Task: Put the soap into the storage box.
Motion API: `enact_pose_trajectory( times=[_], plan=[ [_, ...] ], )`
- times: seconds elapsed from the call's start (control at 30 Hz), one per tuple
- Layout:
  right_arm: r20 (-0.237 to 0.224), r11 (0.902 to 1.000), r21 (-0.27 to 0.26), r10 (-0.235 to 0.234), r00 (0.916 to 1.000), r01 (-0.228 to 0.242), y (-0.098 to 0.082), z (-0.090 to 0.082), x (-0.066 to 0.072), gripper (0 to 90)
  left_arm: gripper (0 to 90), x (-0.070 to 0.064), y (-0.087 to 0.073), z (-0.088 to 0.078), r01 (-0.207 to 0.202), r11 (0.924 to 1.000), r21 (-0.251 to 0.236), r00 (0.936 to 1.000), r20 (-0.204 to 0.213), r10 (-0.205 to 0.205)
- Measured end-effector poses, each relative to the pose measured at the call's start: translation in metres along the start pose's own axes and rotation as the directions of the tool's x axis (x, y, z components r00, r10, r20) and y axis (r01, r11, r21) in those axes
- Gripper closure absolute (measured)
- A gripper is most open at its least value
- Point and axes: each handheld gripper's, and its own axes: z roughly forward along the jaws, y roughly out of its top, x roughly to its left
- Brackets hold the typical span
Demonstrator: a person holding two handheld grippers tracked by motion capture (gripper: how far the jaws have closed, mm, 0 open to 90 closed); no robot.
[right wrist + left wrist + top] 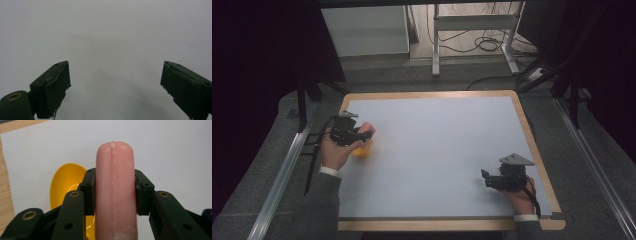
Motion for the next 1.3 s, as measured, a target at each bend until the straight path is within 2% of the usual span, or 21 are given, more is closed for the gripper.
enact_pose_trajectory(
  times=[0.43, 0.63, 0.77, 0.83, 0.97, 1.3],
  plan=[
    [0.0, 1.0, 0.003, 0.0, 1.0, 0.0, -0.001, 0.001, 0.0, 8.6, 60.4, 0.016, -0.005, 0.004, 0.044, 0.999, 0.004, 0.9987, -0.026, -0.044],
    [-0.001, 1.0, 0.009, -0.003, 1.0, 0.003, -0.001, 0.002, 0.0, 8.6, 60.4, 0.021, -0.008, 0.008, 0.05, 0.9986, 0.02, 0.9978, -0.044, -0.049],
    [0.0, 1.0, 0.008, -0.002, 1.0, 0.002, -0.001, 0.002, 0.001, 8.6, 60.3, 0.023, -0.01, 0.012, 0.054, 0.9981, 0.03, 0.9971, -0.056, -0.052],
    [0.001, 1.0, 0.009, -0.003, 1.0, 0.003, -0.001, 0.002, 0.0, 8.6, 60.3, 0.026, -0.013, 0.016, 0.066, 0.9972, 0.035, 0.9968, -0.047, -0.064],
    [0.0, 0.9999, 0.01, -0.004, 1.0, 0.004, -0.001, 0.002, 0.0, 8.6, 60.4, 0.03, -0.018, 0.025, 0.082, 0.995, 0.056, 0.9952, -0.058, -0.079],
    [0.0, 0.9999, 0.015, -0.007, 1.0, 0.007, -0.001, 0.002, 0.001, 8.6, 60.3, 0.033, -0.024, 0.036, 0.09, 0.9918, 0.091, 0.9945, -0.062, -0.085]
  ],
)
